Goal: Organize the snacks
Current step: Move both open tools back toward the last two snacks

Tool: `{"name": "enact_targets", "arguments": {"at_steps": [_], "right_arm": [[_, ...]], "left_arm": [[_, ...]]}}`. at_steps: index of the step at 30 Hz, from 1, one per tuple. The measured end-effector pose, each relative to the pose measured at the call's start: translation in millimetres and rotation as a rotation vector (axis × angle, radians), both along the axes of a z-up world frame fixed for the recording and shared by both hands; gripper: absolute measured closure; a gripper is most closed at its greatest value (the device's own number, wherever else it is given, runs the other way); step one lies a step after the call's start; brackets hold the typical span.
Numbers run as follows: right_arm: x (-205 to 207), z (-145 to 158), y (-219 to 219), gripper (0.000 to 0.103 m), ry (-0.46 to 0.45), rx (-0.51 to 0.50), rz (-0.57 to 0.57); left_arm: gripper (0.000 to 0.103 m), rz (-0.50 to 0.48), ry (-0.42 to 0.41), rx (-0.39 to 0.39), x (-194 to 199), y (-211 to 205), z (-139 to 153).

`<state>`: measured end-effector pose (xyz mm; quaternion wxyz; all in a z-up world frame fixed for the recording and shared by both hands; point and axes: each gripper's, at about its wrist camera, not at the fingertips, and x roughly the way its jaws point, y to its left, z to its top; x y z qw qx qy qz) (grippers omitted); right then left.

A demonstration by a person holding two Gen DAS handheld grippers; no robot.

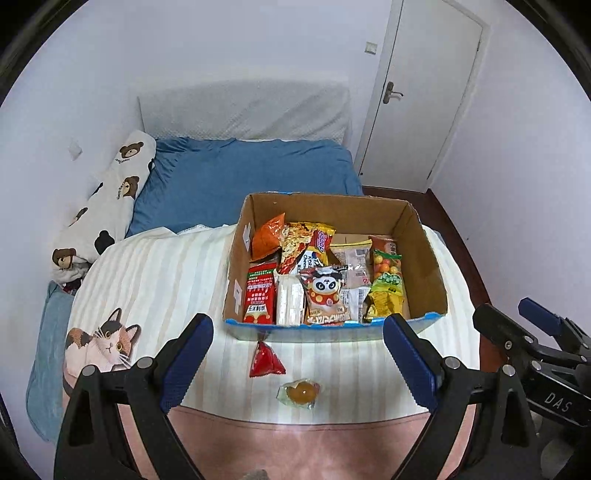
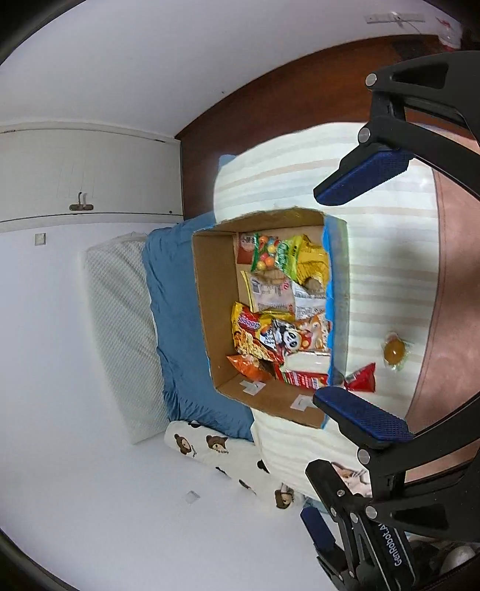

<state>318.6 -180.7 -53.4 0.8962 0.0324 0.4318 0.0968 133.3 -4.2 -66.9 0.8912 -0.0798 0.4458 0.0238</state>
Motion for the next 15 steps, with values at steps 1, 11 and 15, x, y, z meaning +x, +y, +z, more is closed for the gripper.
{"name": "enact_targets", "arguments": {"at_steps": [1, 11, 15], "right_arm": [[-3, -3, 0, 0.003, 0.012, 0.008, 0.0], [-7, -117, 33, 0.003, 0.257, 0.116, 0.081], [7, -183, 60, 0.019, 0.38, 0.147, 0.09]], "left_arm": [[0.009, 0.003, 0.003, 0.001, -3, 1, -2], [0.009, 0.112, 0.185, 0.081, -24, 43, -97], [0.009, 0.155, 0.284, 0.094, -28, 68, -150]]}}
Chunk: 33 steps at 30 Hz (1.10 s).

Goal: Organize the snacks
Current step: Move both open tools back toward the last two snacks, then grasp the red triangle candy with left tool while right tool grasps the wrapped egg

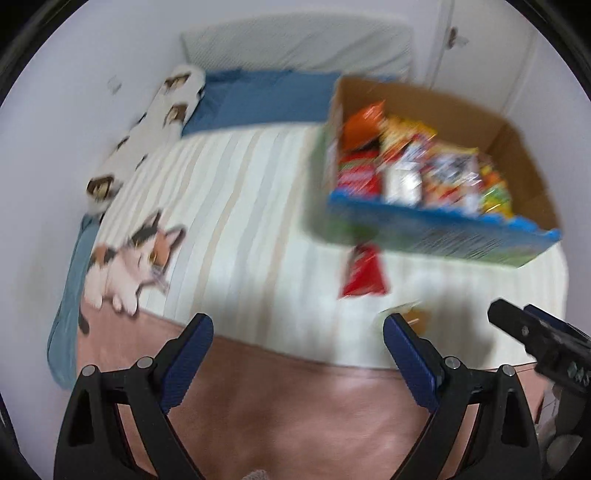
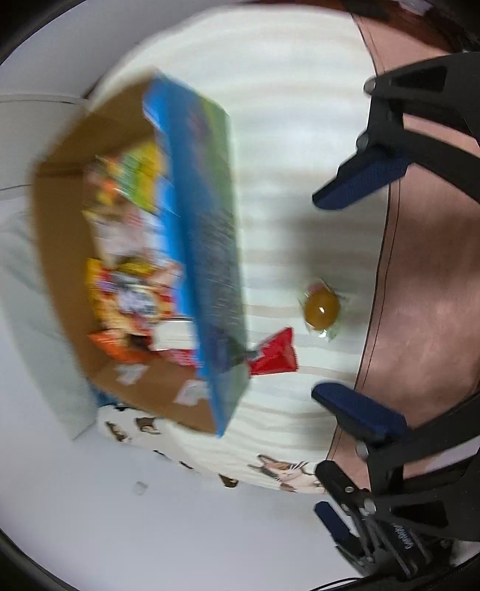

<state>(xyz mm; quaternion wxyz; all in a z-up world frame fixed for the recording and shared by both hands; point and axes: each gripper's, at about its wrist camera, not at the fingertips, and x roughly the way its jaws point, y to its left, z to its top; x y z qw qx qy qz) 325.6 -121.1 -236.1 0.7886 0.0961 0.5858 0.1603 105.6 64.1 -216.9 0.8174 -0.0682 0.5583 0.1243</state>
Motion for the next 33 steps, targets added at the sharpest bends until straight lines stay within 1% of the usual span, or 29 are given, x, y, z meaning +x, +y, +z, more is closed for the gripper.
{"name": "enact_targets", "arguments": {"at_steps": [2, 4, 6, 9, 10, 11, 12, 13, 15, 16, 18, 19, 22, 25, 26, 27, 28, 29, 30, 33], "right_arm": [[7, -32, 15, 0.031, 0.058, 0.013, 0.006], [12, -58, 30, 0.031, 0.105, 0.006, 0.01], [15, -78, 42, 0.031, 0.132, -0.005, 0.002], [19, -104, 56, 0.03, 0.172, -0.032, 0.003], [18, -111, 61, 0.03, 0.17, -0.053, 0.005], [17, -113, 63, 0.03, 0.157, -0.063, 0.001], [16, -113, 65, 0.036, 0.137, -0.084, 0.002], [14, -112, 68, 0.044, 0.119, -0.117, 0.007], [9, -110, 63, 0.044, 0.102, -0.105, 0.001], [6, -110, 57, 0.044, 0.101, -0.121, -0.01], [-1, -106, 43, 0.044, 0.095, -0.139, -0.035], [-3, -105, 36, 0.044, 0.095, -0.143, -0.046], [-12, -101, 10, 0.044, 0.106, -0.152, -0.097], [-18, -99, -6, 0.044, 0.108, -0.159, -0.141], [-19, -100, -9, 0.044, 0.11, -0.156, -0.15], [-19, -101, -10, 0.044, 0.113, -0.155, -0.158], [-20, -102, -13, 0.044, 0.117, -0.151, -0.168], [-21, -103, -14, 0.044, 0.118, -0.145, -0.177], [-22, -104, -15, 0.044, 0.118, -0.143, -0.181], [-25, -103, -19, 0.044, 0.12, -0.126, -0.19]], "left_arm": [[0.009, 0.011, 0.034, 0.001, -1, 10, -19], [0.009, 0.011, 0.066, -0.006, 3, 19, -34], [0.009, 0.008, 0.079, 0.003, 6, 27, -46], [0.009, -0.003, 0.082, 0.003, 14, 34, -56], [0.009, -0.007, 0.083, -0.002, 17, 35, -59], [0.009, -0.012, 0.087, -0.011, 21, 36, -62], [0.009, -0.015, 0.089, -0.017, 24, 36, -63], [0.009, -0.02, 0.089, -0.028, 28, 36, -64], [0.009, -0.035, 0.084, -0.071, 34, 33, -67], [0.009, -0.043, 0.082, -0.094, 38, 31, -68], [0.009, -0.063, 0.094, -0.157, 47, 24, -73], [0.009, -0.076, 0.1, -0.205, 53, 19, -76], [0.009, -0.085, 0.11, -0.286, 69, 8, -86], [0.009, -0.087, 0.125, -0.339, 83, -4, -100], [0.013, -0.088, 0.126, -0.349, 86, -7, -104], [0.02, -0.085, 0.118, -0.36, 89, -9, -107], [0.042, -0.081, 0.117, -0.365, 91, -11, -111], [0.06, -0.08, 0.121, -0.363, 92, -12, -114], [0.063, -0.086, 0.125, -0.357, 92, -14, -117], [0.066, -0.096, 0.105, -0.34, 82, -15, -113]]}}
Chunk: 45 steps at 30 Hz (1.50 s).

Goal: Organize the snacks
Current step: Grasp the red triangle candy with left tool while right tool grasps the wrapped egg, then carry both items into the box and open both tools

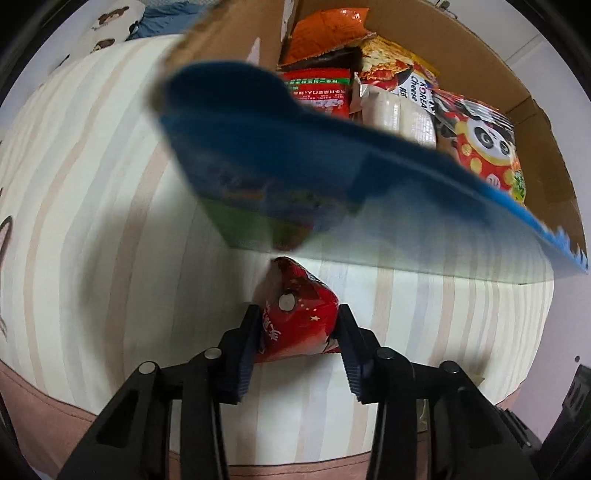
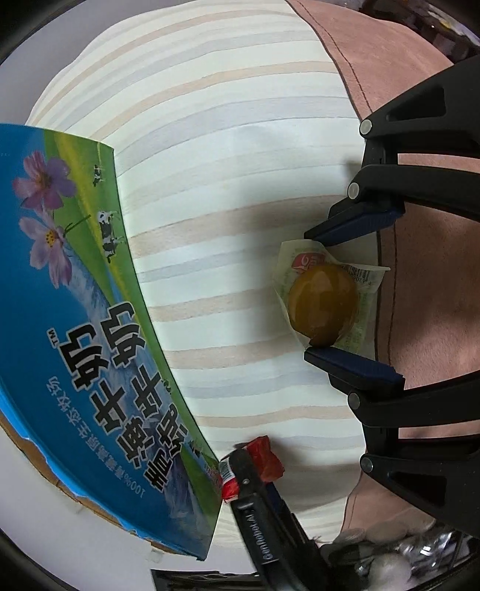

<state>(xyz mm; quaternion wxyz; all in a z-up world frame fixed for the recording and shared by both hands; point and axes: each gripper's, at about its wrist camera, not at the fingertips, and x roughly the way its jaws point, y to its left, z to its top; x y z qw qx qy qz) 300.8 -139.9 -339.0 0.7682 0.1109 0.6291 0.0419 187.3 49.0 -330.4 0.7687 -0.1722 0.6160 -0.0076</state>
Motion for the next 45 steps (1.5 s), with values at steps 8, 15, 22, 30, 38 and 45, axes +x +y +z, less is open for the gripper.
{"name": "enact_targets", "arguments": {"at_steps": [8, 15, 22, 30, 38, 45], "right_arm": [[-36, 17, -26, 0.044, 0.039, 0.086, 0.007], [-84, 0, -20, 0.044, 0.126, 0.074, 0.053], [-98, -26, -13, 0.042, 0.13, 0.032, 0.048], [-93, -37, 6, 0.027, 0.124, 0.011, 0.058], [-95, -40, 17, 0.041, 0.091, -0.041, 0.068], [-111, -25, 5, 0.044, 0.062, 0.019, 0.035]], "left_arm": [[0.066, -0.07, 0.061, -0.041, -90, -5, 8], [0.066, -0.129, 0.166, -0.056, -146, -12, -18], [0.063, -0.146, 0.172, -0.019, -139, -23, -42], [0.049, -0.178, 0.171, 0.025, -130, -61, -47], [0.065, -0.162, 0.153, 0.069, -142, -80, -48], [0.067, -0.141, 0.137, 0.064, -158, -82, -34]]}}
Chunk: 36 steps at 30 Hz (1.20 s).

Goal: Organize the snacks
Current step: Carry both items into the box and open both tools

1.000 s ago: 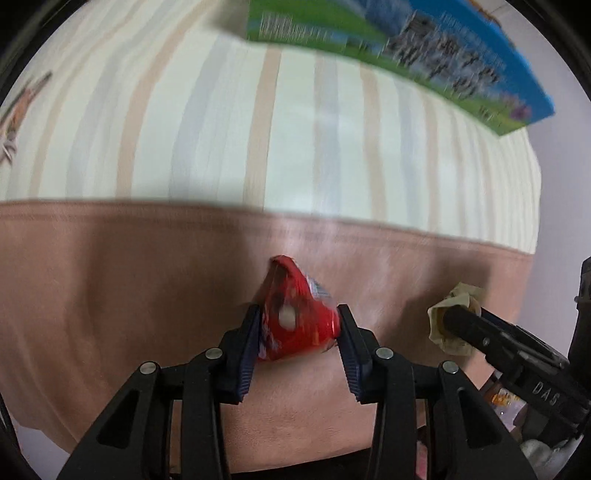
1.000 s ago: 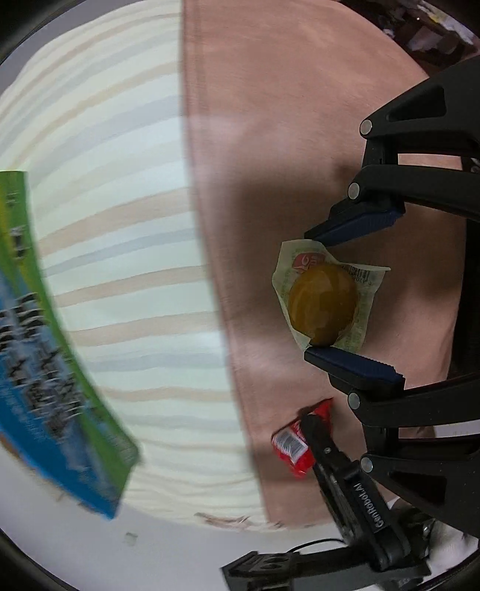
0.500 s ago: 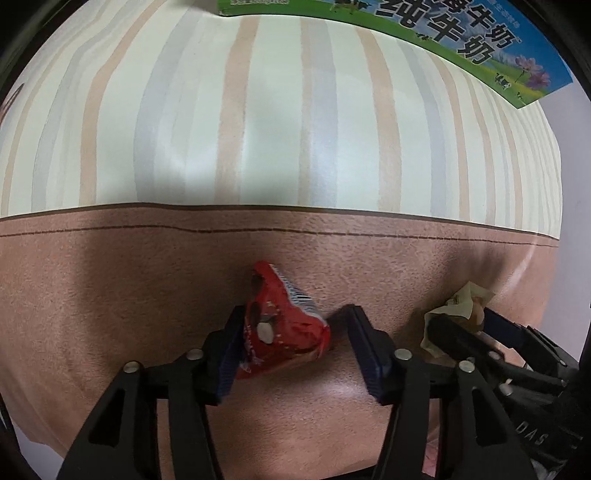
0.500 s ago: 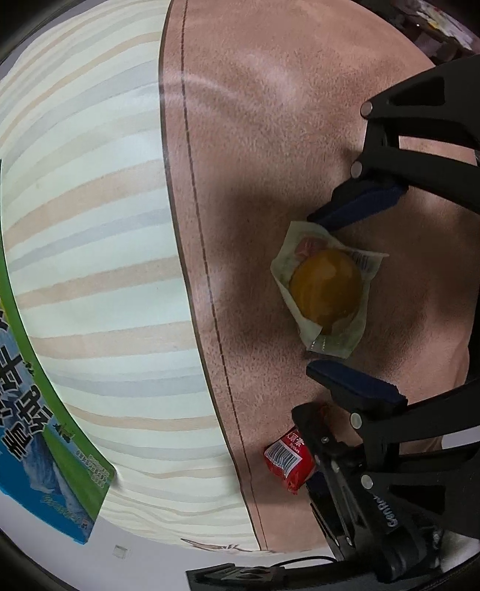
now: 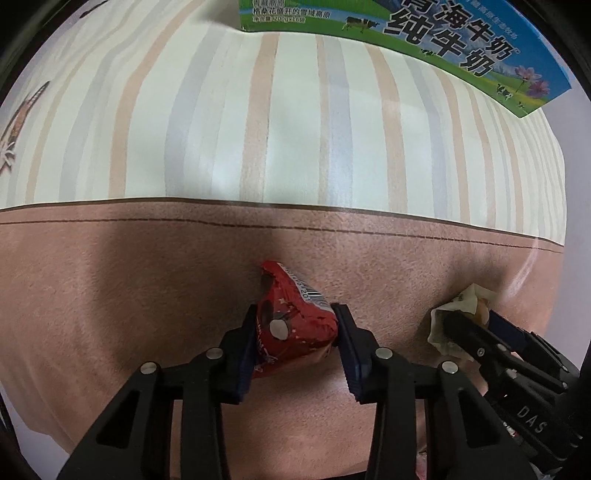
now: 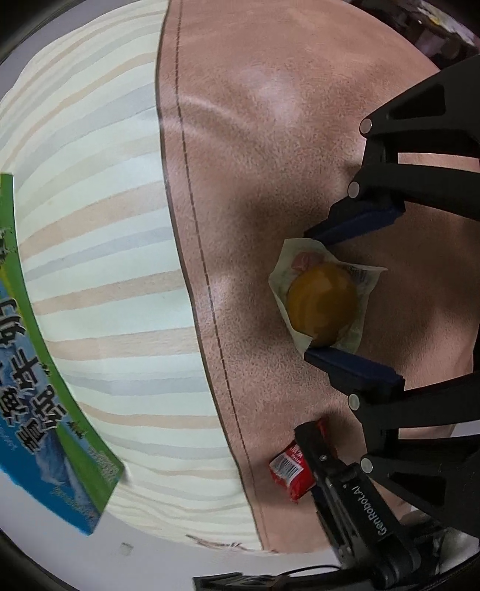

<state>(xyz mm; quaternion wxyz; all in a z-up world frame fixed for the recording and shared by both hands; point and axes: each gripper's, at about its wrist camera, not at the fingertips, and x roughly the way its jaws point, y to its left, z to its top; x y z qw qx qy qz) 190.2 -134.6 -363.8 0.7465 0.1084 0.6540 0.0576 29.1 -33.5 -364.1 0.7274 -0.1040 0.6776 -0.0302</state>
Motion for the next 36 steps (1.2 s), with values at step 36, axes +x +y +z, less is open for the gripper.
{"name": "enact_targets", "arguments": {"at_steps": [36], "right_arm": [[132, 227, -57, 0.044, -0.345, 0.196, 0.02]], "left_arm": [[0.067, -0.078, -0.325, -0.139, 171, 26, 230]]}}
